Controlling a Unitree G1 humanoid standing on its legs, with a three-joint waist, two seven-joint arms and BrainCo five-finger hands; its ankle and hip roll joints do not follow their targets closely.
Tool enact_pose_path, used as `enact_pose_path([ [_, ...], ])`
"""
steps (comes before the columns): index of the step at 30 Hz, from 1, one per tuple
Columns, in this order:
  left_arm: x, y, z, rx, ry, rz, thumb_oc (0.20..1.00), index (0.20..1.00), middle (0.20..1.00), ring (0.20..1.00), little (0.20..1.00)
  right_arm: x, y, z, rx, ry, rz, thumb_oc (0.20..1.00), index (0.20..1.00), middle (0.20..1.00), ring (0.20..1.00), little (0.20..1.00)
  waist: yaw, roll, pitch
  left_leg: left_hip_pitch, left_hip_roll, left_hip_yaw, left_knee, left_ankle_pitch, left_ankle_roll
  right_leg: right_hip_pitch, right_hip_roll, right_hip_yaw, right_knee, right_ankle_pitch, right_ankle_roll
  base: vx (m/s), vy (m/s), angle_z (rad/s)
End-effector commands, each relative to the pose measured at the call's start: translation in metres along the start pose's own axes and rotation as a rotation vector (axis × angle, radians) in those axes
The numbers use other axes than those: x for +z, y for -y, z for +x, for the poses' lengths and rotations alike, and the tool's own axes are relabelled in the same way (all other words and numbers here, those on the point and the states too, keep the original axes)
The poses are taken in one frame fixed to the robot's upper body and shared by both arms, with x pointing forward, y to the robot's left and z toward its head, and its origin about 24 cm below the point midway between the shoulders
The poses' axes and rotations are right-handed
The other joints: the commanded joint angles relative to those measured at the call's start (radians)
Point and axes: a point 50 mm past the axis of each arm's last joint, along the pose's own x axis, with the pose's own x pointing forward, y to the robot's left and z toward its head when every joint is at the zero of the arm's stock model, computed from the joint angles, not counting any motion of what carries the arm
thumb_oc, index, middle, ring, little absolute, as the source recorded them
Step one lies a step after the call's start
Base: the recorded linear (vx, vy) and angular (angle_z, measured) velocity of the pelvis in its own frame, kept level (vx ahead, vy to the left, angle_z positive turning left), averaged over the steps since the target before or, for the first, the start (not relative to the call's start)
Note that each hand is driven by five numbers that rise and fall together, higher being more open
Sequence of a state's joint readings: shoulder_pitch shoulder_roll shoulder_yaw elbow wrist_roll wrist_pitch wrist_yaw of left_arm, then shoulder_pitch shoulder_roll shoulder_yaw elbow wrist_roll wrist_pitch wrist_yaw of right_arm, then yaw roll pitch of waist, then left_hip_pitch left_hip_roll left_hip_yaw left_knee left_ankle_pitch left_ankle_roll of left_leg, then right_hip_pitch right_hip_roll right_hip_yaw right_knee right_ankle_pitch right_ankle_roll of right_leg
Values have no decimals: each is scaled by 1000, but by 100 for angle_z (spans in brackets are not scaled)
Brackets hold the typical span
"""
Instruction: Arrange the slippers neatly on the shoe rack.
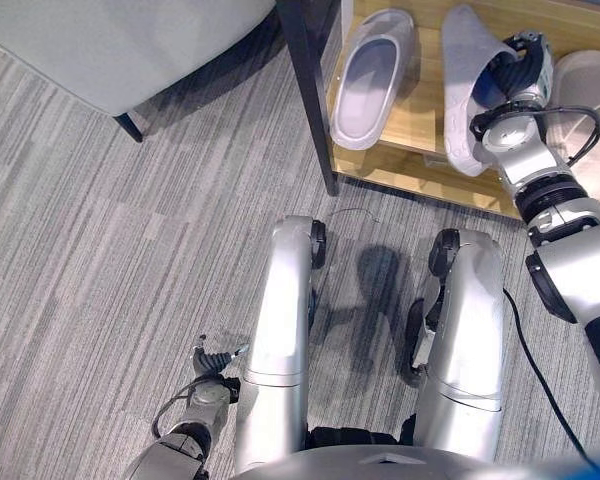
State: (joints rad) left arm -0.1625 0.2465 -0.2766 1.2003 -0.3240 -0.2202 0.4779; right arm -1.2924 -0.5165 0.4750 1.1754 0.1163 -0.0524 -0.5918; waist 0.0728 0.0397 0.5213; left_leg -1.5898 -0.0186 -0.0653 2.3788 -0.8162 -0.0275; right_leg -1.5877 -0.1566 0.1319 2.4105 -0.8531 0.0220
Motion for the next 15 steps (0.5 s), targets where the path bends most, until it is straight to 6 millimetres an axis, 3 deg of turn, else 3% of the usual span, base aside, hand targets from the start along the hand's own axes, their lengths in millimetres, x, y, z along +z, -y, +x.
enact_pose_path([
  [1, -8, 7, -6, -50, 17, 99, 1000, 1000, 1000, 1000, 1000, 52, 19, 15, -81, 135, 153, 200, 200, 200, 200, 200, 57, 16, -8, 20, -48, -74, 67, -20, 33, 70, -25, 114, 27, 124, -64, 0, 0, 0],
  [8, -14, 12, -10, -75, 6, 110, 1000, 1000, 1000, 1000, 1000, 42, 24, 18, -101, 76, 184, 200, 200, 200, 200, 200, 72, 21, -10, 20, -54, -68, 67, -20, 32, 78, -31, 114, 31, 125, -60, 0, 0, 0],
  [9, -19, 13, -12, -85, -13, 133, 1000, 1000, 1000, 1000, 1000, 39, 27, 19, -114, 64, 195, 1000, 1000, 1000, 1000, 1000, 74, 23, -10, 20, -53, -64, 70, -22, 33, 81, -31, 117, 34, 126, -57, 0, 0, 0],
  [15, -23, 13, -12, -82, -38, 123, 1000, 1000, 1000, 1000, 1000, 38, 22, 17, -102, 45, 217, 1000, 1000, 1000, 1000, 1000, 69, 24, -19, 20, -52, -57, 78, -24, 30, 83, -29, 121, 42, 125, -57, 0, 0, 0],
])
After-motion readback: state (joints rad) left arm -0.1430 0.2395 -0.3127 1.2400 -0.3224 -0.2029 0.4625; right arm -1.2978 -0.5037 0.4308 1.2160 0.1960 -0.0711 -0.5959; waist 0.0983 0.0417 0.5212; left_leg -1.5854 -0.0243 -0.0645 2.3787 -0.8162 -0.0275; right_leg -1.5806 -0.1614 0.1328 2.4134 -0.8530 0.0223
